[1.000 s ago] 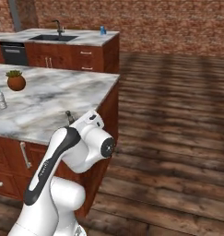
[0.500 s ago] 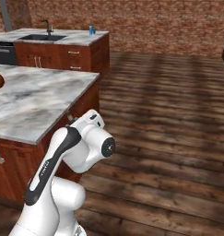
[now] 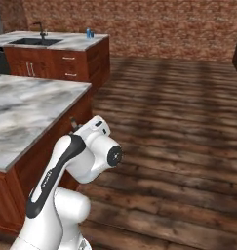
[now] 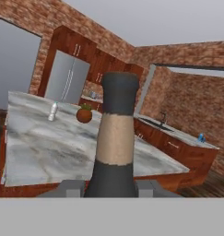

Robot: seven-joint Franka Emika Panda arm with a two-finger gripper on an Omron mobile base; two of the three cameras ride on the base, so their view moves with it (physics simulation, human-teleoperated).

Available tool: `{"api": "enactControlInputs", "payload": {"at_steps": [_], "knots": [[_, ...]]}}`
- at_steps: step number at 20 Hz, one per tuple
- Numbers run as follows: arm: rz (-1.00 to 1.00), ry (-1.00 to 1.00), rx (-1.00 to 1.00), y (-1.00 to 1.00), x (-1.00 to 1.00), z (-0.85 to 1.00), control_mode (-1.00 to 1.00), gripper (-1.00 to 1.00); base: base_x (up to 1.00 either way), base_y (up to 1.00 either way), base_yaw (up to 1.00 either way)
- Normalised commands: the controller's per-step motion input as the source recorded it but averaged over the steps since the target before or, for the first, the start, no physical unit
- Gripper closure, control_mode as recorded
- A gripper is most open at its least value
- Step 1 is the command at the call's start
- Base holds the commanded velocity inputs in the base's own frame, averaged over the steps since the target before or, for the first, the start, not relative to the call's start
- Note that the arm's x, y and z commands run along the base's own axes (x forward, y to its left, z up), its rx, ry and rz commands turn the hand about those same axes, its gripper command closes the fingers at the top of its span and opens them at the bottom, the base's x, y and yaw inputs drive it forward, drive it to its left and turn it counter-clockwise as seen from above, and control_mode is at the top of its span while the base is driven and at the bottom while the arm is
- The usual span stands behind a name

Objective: Move the drinks to the dining counter.

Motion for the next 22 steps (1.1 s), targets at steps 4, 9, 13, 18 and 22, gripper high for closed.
{"api": "enactControlInputs", "payload": {"at_steps": [4,9,13,18,22], "knots": [[0.0,0.0,0.0,0.0,0.0,0.0,1.0,1.0,0.92,-0.3,0.0],[0.0,0.0,0.0,0.0,0.0,0.0,1.0,1.0,1.0,-0.24,0.0],[0.0,0.0,0.0,0.0,0.0,0.0,1.0,1.0,1.0,-0.23,0.0],[0.0,0.0,0.0,0.0,0.0,0.0,1.0,1.0,1.0,-0.29,0.0],[0.0,0.0,0.0,0.0,0.0,0.0,1.0,1.0,1.0,-0.31,0.0]]}}
